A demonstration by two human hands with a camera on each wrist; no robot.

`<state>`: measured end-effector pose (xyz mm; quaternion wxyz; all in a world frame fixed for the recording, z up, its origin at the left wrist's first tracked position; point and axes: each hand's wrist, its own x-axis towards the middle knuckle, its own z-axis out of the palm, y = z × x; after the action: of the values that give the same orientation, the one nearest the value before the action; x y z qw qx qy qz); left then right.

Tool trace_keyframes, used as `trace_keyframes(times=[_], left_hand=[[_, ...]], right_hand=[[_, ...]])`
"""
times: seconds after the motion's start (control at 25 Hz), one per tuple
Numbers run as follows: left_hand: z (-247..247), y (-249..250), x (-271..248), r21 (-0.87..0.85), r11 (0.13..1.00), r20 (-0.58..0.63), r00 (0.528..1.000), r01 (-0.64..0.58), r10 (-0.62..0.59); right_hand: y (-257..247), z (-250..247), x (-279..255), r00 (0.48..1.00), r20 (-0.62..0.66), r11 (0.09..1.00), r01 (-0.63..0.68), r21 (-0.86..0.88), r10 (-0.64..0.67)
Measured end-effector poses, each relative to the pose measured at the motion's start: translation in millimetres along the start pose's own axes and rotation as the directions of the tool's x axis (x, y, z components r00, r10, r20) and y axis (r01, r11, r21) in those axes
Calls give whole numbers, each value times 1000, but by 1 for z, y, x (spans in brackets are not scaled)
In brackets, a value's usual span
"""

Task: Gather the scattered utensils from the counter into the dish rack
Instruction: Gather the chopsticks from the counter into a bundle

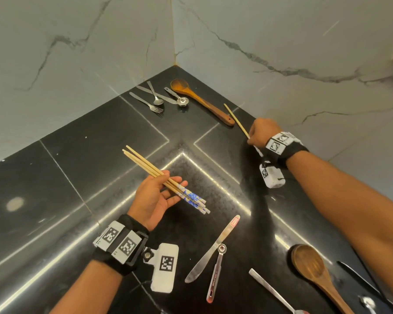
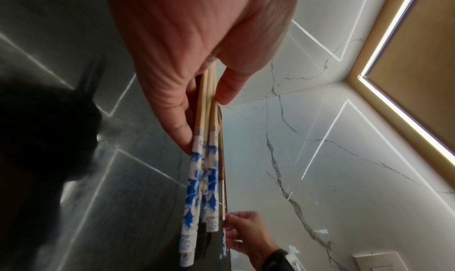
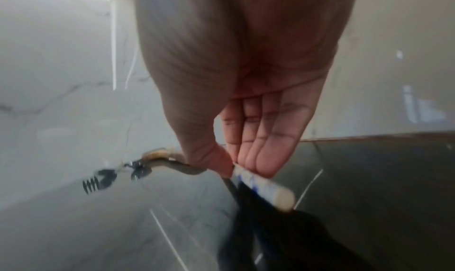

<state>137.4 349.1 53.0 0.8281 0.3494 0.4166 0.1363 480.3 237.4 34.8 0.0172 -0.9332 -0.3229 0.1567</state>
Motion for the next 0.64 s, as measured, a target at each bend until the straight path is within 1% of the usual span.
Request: trace_keyframes(times=[0.04,0.08,0.12,0.16,0.2,0.24,0.28,0.4,0.48,0.56,0.64], left_hand=[[-3,0,-2,-1,1000,5,1000,4,-4],[-4,-1,-4,0,1000,14,1000,10,-10],[-5,-2,-6,5,1000,23,1000,15,-15],[-4,-3,-8,10,1000,31,999,23,-23],[-3,-5,-9,13,999,39,999,32,-32],[-1,-7,-10,14,999,47,998,37,-37],[2,-10,-11,14,999,55,998,43,-44],[10,-17,-16,14,999,94,995,32,-33],[12,-21,-17,18,1000,107,994,6,-8],[7,-21,-16,14,1000,72,997,-12,11],[-3,-18,-14,24,999,37,999,-36,35]], right_hand=[[6,-1,-15,999,-3,998,-31,57,32],[11,0,-34,998,-17,986,-58,158,62],[14,0,-54,995,-40,954,-74,291,89],[12,0,-77,993,-61,900,-67,432,103],[5,-1,-102,993,-76,834,-34,551,90],[-7,-3,-125,996,-78,781,17,624,41],[-22,-2,-147,997,-73,761,74,644,-34],[-71,5,-196,962,-72,796,259,547,-264],[-97,11,-210,926,-39,809,348,473,-376],[-114,19,-213,883,-36,795,439,420,-468],[-123,24,-212,862,-46,781,480,400,-506]])
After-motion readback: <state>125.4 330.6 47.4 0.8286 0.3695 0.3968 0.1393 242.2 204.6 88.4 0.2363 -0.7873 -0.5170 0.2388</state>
